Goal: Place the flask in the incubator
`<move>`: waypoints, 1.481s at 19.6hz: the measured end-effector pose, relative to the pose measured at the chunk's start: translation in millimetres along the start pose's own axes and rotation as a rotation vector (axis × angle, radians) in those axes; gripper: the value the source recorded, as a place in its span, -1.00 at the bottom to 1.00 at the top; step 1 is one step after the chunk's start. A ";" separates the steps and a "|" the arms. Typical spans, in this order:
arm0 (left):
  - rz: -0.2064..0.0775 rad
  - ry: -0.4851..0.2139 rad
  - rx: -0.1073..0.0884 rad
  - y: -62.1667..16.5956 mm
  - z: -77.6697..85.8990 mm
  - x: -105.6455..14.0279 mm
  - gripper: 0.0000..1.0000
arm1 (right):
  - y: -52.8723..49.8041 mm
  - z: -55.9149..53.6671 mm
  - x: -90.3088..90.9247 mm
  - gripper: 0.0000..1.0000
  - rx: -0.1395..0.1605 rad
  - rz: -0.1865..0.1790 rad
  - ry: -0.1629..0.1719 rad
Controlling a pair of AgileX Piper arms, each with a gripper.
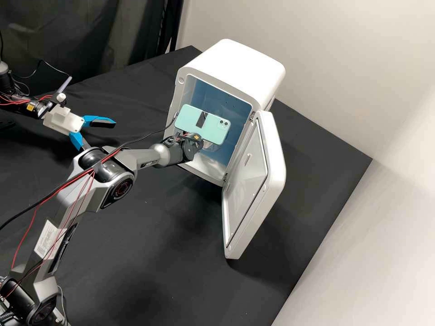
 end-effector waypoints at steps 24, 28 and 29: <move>0.011 -0.001 0.003 2.3 0.5 -0.7 1.00 | -5.3 15.6 7.1 1.00 0.022 -0.005 -0.001; 0.011 -0.001 0.003 2.3 0.5 -0.7 1.00 | -5.1 14.9 7.1 1.00 0.022 -0.003 0.006; 0.011 -0.001 0.003 2.3 0.5 -0.7 1.00 | -5.1 14.9 7.1 1.00 0.022 -0.003 0.006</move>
